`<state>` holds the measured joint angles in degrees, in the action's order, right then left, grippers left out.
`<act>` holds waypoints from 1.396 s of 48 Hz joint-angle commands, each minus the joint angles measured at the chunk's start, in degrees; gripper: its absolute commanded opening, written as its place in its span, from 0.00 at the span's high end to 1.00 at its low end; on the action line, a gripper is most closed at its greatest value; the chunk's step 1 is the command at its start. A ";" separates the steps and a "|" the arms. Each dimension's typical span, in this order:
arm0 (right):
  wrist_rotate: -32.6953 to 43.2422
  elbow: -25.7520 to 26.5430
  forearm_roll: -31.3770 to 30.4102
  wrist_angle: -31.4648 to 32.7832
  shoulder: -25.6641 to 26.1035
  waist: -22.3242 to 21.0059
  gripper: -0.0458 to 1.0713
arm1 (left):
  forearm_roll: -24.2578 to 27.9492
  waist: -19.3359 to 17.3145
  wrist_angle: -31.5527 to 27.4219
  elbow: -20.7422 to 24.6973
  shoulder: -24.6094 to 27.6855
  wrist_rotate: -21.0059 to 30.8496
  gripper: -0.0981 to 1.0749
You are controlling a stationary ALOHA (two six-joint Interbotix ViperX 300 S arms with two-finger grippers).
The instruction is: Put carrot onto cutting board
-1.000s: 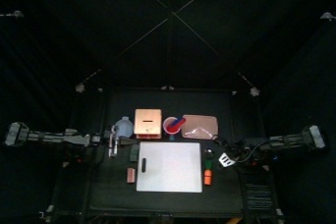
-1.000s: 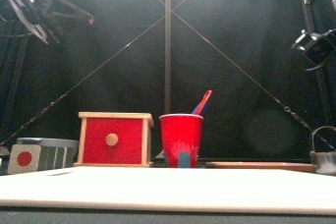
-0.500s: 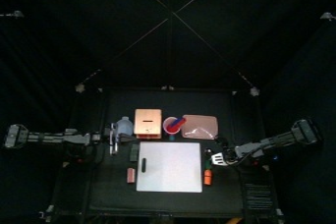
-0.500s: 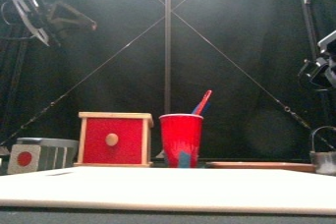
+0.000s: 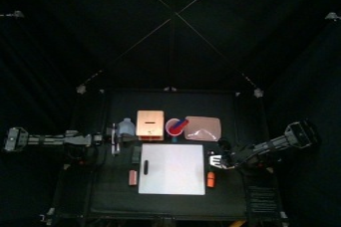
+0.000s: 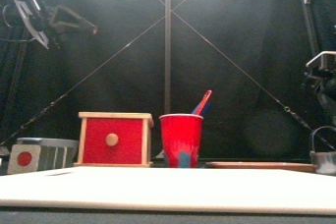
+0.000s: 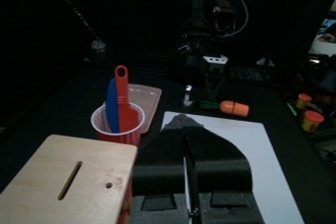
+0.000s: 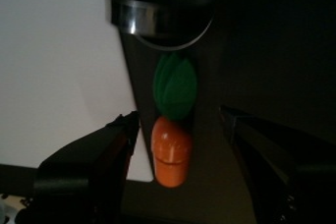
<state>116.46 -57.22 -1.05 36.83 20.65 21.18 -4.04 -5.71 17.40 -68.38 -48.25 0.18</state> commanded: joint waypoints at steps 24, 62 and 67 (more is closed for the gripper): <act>-1.14 4.83 2.81 -5.89 -11.78 3.25 0.48 | -0.26 0.00 3.34 -0.26 0.09 0.00 0.94; -2.81 28.74 -20.13 -15.12 -29.97 -10.02 0.30 | -0.26 -2.29 2.37 -2.46 0.09 -0.18 0.94; -2.81 28.65 -20.13 -14.85 -30.76 -10.20 0.14 | -0.26 -2.29 2.37 -2.72 0.09 -0.18 0.94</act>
<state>113.82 -29.62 -21.01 21.97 -11.07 11.25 -4.13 -7.91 19.60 -71.72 -48.34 0.09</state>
